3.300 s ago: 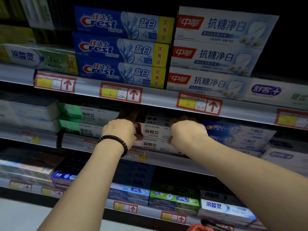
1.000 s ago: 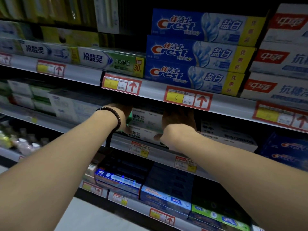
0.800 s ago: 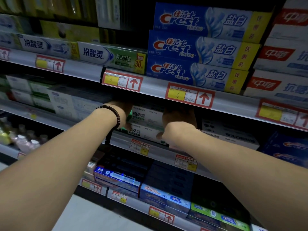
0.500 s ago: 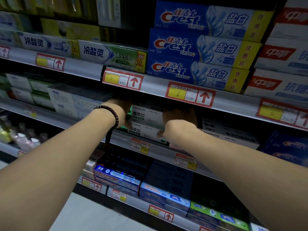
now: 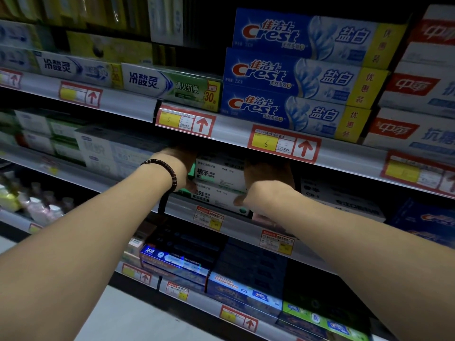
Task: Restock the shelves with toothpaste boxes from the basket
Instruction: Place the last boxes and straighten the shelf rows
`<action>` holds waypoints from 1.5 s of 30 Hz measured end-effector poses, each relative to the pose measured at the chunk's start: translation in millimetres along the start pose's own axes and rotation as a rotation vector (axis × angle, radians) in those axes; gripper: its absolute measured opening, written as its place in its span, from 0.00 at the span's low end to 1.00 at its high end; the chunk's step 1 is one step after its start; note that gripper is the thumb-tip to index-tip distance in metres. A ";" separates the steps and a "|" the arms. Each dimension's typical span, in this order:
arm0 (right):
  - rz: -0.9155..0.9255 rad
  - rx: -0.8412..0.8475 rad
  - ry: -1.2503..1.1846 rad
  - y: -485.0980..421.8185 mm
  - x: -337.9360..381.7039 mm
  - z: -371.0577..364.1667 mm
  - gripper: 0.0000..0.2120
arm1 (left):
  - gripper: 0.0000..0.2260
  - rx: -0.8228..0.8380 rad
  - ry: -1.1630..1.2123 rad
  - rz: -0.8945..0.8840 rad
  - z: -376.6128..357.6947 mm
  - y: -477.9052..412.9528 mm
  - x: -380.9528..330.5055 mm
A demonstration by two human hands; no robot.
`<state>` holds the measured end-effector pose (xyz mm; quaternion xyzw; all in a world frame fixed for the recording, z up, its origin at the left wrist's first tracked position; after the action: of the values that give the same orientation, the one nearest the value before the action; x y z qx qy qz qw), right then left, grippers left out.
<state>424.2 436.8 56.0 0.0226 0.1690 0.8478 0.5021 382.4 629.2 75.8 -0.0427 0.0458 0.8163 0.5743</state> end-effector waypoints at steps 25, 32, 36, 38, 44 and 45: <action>0.046 -0.416 0.277 7.1 9.5 39.1 0.43 | 0.51 -0.036 0.026 -0.025 13.9 8.3 -7.6; 0.058 -0.365 0.253 6.6 9.1 34.3 0.37 | 0.50 -0.036 0.010 0.008 9.4 10.5 -4.1; 0.049 -0.386 0.272 8.0 7.2 34.1 0.38 | 0.49 -0.053 0.018 0.043 7.7 13.9 -1.2; 0.066 -0.391 0.250 10.6 5.9 29.3 0.42 | 0.48 -0.089 0.045 0.049 10.6 18.4 -1.3; 0.125 -0.459 0.128 37.6 3.2 15.4 0.35 | 0.46 -0.179 -0.016 0.018 19.6 39.6 -8.5; 0.135 -0.466 0.109 42.8 3.9 14.5 0.31 | 0.44 -0.181 -0.008 0.022 20.1 43.6 -9.4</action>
<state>389.1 425.2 82.4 -0.1283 -0.0061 0.8955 0.4261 344.2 608.2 98.0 -0.0906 -0.0302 0.8234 0.5593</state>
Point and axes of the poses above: each hand's wrist, its own y-axis away from the middle knuckle, its own z-axis out of the back of the hand, x = y × z, the point moved 10 cm from there along -y, towards the middle knuckle, and after that the axes turned 8 degrees about y, right-handed, at the moved point
